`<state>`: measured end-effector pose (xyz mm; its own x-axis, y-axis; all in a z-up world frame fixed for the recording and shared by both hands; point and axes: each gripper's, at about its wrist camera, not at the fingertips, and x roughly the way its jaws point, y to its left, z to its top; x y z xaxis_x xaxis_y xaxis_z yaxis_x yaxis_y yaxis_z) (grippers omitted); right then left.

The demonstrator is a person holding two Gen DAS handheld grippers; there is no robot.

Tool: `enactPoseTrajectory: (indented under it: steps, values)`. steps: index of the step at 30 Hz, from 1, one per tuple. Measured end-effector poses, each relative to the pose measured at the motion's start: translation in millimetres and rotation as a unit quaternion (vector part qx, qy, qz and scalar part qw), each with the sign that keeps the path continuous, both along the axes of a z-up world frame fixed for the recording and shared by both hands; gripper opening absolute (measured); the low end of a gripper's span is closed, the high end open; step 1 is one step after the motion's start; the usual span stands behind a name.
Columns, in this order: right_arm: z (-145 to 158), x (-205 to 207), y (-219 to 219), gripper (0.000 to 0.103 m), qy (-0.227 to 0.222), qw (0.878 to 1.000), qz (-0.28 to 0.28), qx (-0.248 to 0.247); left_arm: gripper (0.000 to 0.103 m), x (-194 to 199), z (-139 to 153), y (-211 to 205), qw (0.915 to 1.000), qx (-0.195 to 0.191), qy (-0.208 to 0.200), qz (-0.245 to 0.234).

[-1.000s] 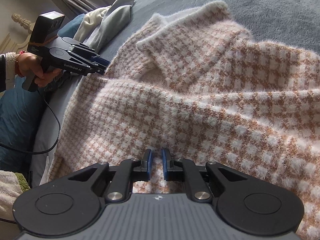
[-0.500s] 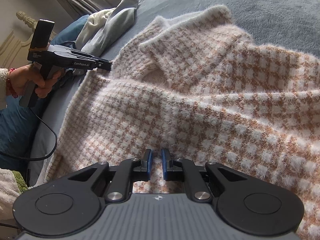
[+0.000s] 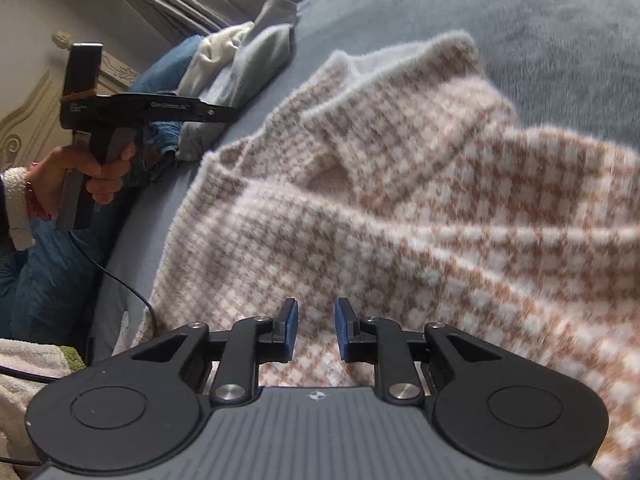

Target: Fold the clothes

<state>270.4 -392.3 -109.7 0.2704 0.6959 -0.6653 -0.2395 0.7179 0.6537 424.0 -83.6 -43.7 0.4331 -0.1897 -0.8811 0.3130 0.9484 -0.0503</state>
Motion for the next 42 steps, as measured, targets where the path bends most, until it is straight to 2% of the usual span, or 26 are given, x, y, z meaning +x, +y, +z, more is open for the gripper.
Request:
enactPoseTrajectory:
  steps: [2, 3, 5, 8, 13, 17, 18, 20, 21, 22, 25, 28, 31, 35, 39, 42]
  values:
    - [12, 13, -12, 0.027, -0.014, 0.999, -0.017, 0.023, 0.055, 12, -5, -7, 0.9987, -0.047, 0.020, 0.008]
    - [13, 26, -21, 0.033, -0.014, 0.999, -0.042, 0.027, 0.057, 17, -11, -13, 0.9970, -0.068, 0.035, 0.010]
    - [14, 51, -40, 0.035, -0.014, 0.995, -0.091, 0.035, 0.058, 28, -24, -25, 0.9917, -0.110, 0.065, 0.014]
    - [5, 85, -59, 0.037, 0.003, 0.988, -0.150, 0.042, 0.058, 43, -46, -39, 0.9835, -0.150, 0.092, 0.040]
    - [-28, 133, -77, 0.037, 0.061, 0.973, -0.218, 0.047, 0.058, 54, -62, -50, 0.9772, -0.170, 0.088, 0.091]
    - [-55, 152, -77, 0.037, 0.110, 0.961, -0.239, 0.083, 0.056, 60, -70, -53, 0.9733, -0.176, 0.092, 0.115]
    - [-60, 154, -76, 0.036, 0.115, 0.960, -0.240, 0.091, 0.052, 60, -71, -54, 0.9741, -0.173, 0.089, 0.116]
    - [-68, 157, -74, 0.028, 0.125, 0.956, -0.242, 0.105, 0.041, 60, -70, -58, 0.9771, -0.159, 0.084, 0.113]
    - [-70, 157, -75, 0.019, 0.129, 0.954, -0.245, 0.110, 0.034, 59, -70, -60, 0.9787, -0.152, 0.082, 0.111]
    - [-71, 157, -76, 0.014, 0.132, 0.953, -0.248, 0.114, 0.024, 58, -67, -62, 0.9802, -0.150, 0.078, 0.103]
    - [-65, 153, -76, 0.010, 0.118, 0.954, -0.248, 0.117, 0.014, 49, -56, -68, 0.9849, -0.142, 0.061, 0.079]
    - [-48, 144, -74, 0.010, 0.099, 0.958, -0.238, 0.125, 0.012, 38, -35, -65, 0.9854, -0.153, 0.043, 0.061]
    - [-26, 133, -73, 0.010, 0.080, 0.962, -0.223, 0.137, 0.011, 19, -3, -56, 0.9858, -0.164, 0.020, 0.029]
    - [4, 112, -70, 0.010, 0.049, 0.969, -0.194, 0.145, 0.011, -13, 38, -47, 0.9869, -0.160, -0.005, -0.022]
    - [38, 80, -59, 0.010, 0.004, 0.982, -0.142, 0.128, 0.011, -58, 64, -44, 0.9883, -0.122, -0.029, -0.087]
    - [67, 45, -46, 0.010, -0.066, 0.992, -0.075, 0.072, 0.011, -97, 69, -44, 0.9853, -0.080, -0.032, -0.148]
